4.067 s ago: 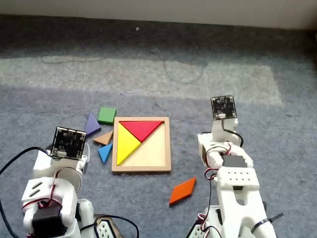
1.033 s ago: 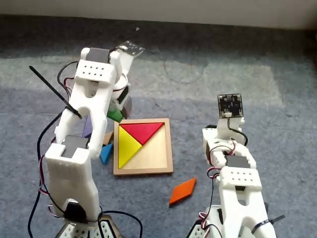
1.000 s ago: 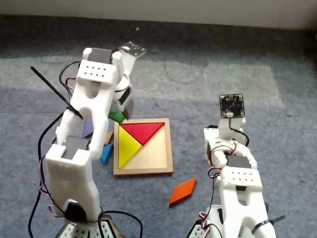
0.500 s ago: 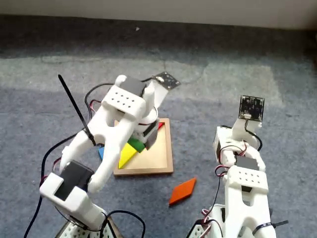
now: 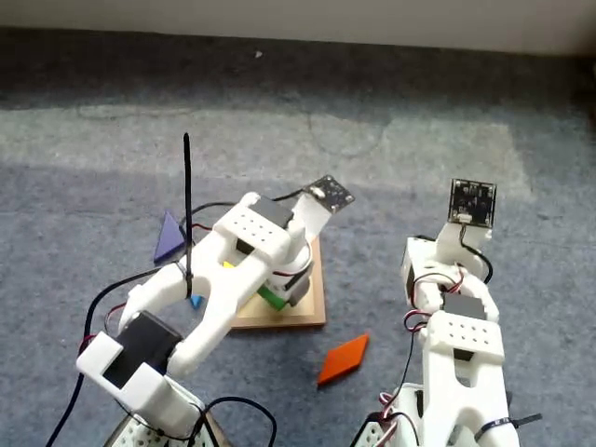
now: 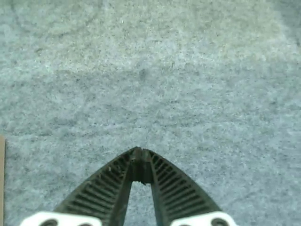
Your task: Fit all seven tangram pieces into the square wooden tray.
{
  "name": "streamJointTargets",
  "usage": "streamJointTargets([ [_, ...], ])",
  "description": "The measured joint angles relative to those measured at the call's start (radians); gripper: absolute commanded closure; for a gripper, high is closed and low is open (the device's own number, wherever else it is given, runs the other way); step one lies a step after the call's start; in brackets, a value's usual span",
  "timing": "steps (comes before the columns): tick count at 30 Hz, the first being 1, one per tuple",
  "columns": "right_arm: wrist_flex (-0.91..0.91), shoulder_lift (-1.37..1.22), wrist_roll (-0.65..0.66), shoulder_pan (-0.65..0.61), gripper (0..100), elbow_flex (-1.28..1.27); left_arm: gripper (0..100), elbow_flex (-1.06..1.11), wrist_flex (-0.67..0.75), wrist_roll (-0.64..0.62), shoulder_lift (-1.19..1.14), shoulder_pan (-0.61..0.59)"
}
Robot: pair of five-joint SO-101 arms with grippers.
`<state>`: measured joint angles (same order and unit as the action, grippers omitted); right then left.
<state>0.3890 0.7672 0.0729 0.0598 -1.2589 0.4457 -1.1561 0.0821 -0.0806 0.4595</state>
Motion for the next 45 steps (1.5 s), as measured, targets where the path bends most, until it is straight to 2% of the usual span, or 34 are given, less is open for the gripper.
streamJointTargets([
  [4, 0.0, 0.0, 0.0, 0.0, 99.2, 0.0, 74, 0.025, 0.061, -0.006, 0.0, 0.002],
  [11, 0.0, 0.0, 0.0, 0.0, 99.2, 0.0, 74, 0.057, 0.16, -0.008, 0.0, 0.002],
  [24, 0.0, 0.0, 0.0, 0.0, 99.2, 0.0, 74, 0.058, 0.133, -0.006, 0.015, -0.02],
  [34, 0.0, 0.0, 0.0, 0.0, 99.2, 0.0, 74, 0.058, 0.173, 0.043, 0.015, -0.124],
  [45, 0.0, 0.0, 0.0, 0.0, 99.2, 0.0, 74, 0.058, 0.143, 0.051, 0.058, -0.144],
])
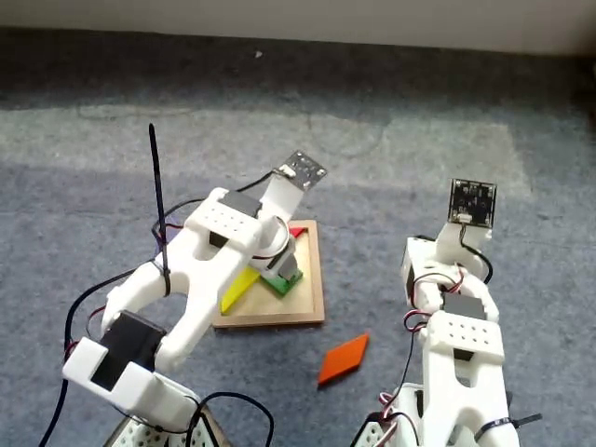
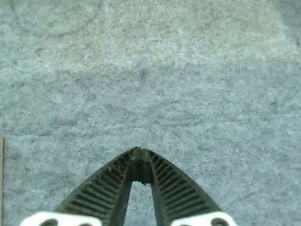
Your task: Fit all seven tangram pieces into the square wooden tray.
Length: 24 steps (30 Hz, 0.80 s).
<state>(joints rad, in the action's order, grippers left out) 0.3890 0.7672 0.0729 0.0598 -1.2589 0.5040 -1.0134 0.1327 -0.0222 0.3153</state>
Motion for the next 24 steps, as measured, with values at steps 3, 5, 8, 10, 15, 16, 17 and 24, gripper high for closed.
streamJointTargets([
  [3, 0.0, 0.0, 0.0, 0.0, 99.2, 0.0, 74, 0.0, -0.06, 0.0, 0.094, -0.002],
  [5, 0.0, 0.0, 0.0, 0.0, 99.2, 0.0, 74, 0.0, -0.095, 0.0, 0.175, -0.009],
  [8, 0.0, 0.0, 0.0, 0.0, 99.2, 0.0, 74, 0.031, -0.12, 0.0, 0.295, -0.046],
  [10, 0.0, 0.0, 0.0, 0.0, 99.2, 0.0, 74, 0.06, -0.126, 0.0, 0.359, -0.103],
  [15, 0.0, 0.0, 0.0, 0.0, 99.2, 0.0, 74, 0.069, -0.135, 0.0, 0.404, -0.319],
  [16, 0.0, 0.0, 0.0, 0.0, 99.2, 0.0, 74, 0.069, -0.137, 0.0, 0.404, -0.364],
  [17, 0.0, 0.0, 0.0, 0.0, 99.2, 0.0, 74, 0.069, -0.137, 0.0, 0.399, -0.405],
  [24, 0.0, 0.0, 0.0, 0.0, 99.2, 0.0, 74, 0.069, -0.137, 0.002, 0.273, -0.578],
])
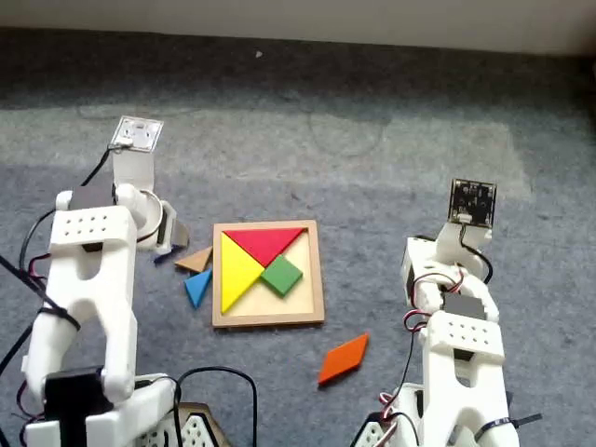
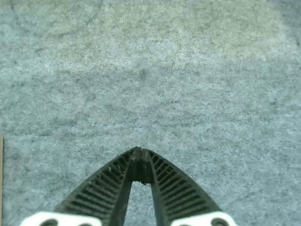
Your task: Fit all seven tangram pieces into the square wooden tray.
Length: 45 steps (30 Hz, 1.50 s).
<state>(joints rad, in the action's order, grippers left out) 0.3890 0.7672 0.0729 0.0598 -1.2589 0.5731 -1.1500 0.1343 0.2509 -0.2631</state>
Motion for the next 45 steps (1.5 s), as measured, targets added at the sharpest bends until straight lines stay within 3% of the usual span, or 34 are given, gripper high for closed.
streamJointTargets([
  [7, 0.0, 0.0, 0.0, 0.0, 99.2, 0.0, 69, -0.1, 0.021, 0.029, -0.219, -0.005],
  [22, 0.0, 0.0, 0.0, 0.0, 99.2, 0.0, 69, -0.417, 0.021, 0.02, -0.631, -0.057],
  [31, 0.0, 0.0, 0.0, 0.0, 99.2, 0.0, 80, -0.453, -0.029, 0.077, -0.658, -0.055],
  [38, 0.0, 0.0, 0.0, 0.0, 99.2, 0.0, 81, -0.454, -0.038, 0.089, -0.658, -0.051],
  [45, 0.0, 0.0, 0.0, 0.0, 99.2, 0.0, 81, -0.483, -0.153, 0.091, -0.615, -0.029],
])
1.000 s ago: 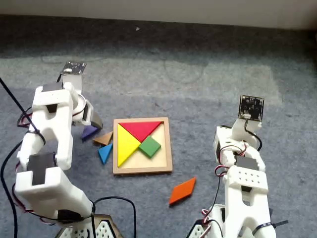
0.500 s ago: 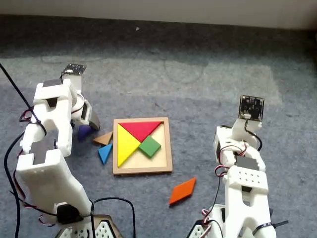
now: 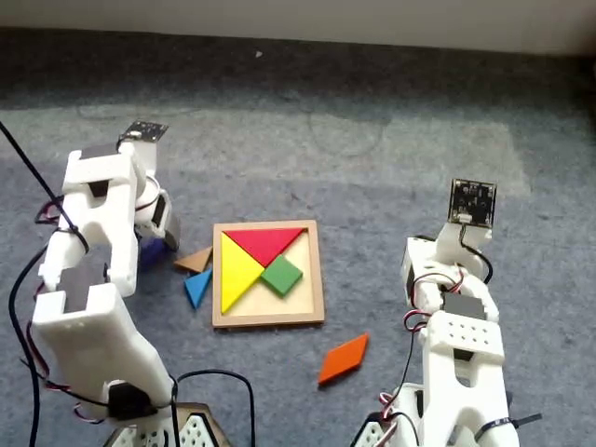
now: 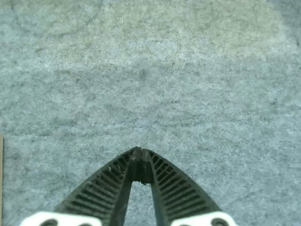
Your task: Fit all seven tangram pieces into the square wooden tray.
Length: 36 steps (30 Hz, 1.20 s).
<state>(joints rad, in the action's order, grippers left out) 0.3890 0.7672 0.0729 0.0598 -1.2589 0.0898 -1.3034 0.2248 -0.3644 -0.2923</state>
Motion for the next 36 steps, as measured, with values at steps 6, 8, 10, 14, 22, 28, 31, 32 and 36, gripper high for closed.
streamJointTargets([
  [6, 0.0, 0.0, 0.0, 0.0, 99.2, 0.0, 81, 0.0, -0.123, 0.003, 0.173, 0.107],
  [8, 0.0, 0.0, 0.0, 0.0, 99.2, 0.0, 81, 0.0, -0.17, 0.003, 0.235, 0.155],
  [10, 0.0, 0.0, 0.0, 0.0, 99.2, 0.0, 81, 0.0, -0.212, 0.003, 0.292, 0.209],
  [14, 0.0, 0.0, 0.0, 0.032, 99.2, 0.0, 81, 0.066, -0.241, 0.003, 0.411, 0.33],
  [22, 0.0, 0.005, -0.051, 0.109, 99.2, 0.0, 81, 0.183, -0.227, -0.069, 0.509, 0.601],
  [28, -0.017, 0.008, -0.061, 0.126, 99.2, 0.0, 81, 0.206, -0.129, -0.133, 0.397, 0.776],
  [31, -0.041, 0.008, -0.061, 0.126, 99.2, 0.0, 81, 0.206, -0.083, -0.149, 0.315, 0.825],
  [32, -0.044, 0.008, -0.061, 0.126, 99.2, 0.0, 81, 0.206, -0.068, -0.149, 0.288, 0.839],
  [36, -0.049, 0.008, -0.061, 0.126, 99.2, 0.0, 81, 0.206, -0.02, -0.152, 0.213, 0.875],
])
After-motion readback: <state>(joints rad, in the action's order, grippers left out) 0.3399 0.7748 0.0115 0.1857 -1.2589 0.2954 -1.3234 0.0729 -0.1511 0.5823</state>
